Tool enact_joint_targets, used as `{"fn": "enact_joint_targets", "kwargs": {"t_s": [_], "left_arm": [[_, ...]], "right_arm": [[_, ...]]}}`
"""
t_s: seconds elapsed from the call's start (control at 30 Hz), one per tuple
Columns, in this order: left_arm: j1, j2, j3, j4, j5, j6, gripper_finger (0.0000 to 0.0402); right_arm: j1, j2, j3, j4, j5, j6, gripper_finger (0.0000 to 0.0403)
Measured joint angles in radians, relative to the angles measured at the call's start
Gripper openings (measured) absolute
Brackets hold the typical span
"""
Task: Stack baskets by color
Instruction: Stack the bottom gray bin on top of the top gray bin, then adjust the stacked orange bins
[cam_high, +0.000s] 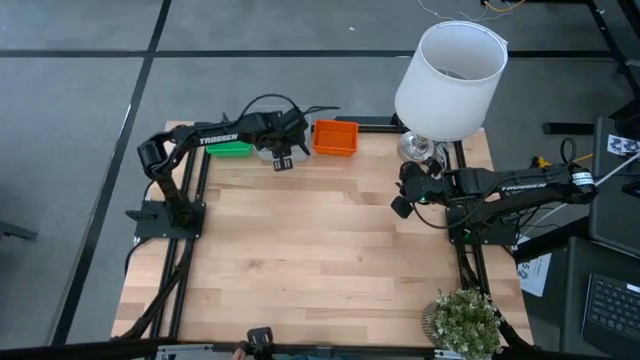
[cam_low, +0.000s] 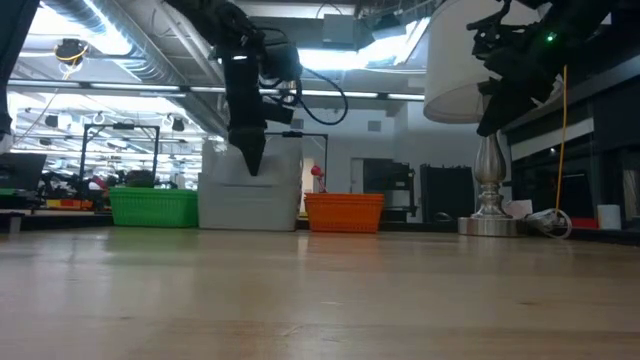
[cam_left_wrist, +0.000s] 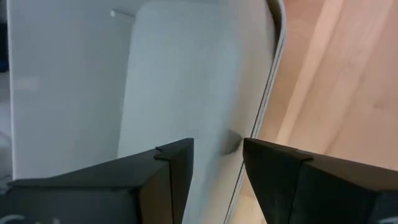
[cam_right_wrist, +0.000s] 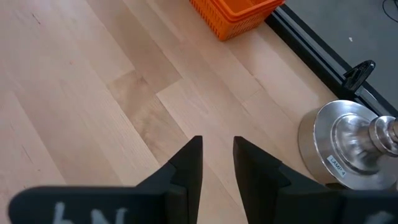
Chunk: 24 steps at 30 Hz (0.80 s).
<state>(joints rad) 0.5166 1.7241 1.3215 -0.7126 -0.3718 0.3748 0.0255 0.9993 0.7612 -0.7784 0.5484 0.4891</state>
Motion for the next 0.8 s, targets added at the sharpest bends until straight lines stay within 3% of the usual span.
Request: {"fn": "enact_joint_targets", "kwargs": {"t_s": [0.8], "left_arm": [[-0.094, -0.040, -0.025, 0.075, -0.085, 0.007, 0.0131]], "right_arm": [[0.000, 0.000, 0.000, 0.000, 0.000, 0.000, 0.0090]]}}
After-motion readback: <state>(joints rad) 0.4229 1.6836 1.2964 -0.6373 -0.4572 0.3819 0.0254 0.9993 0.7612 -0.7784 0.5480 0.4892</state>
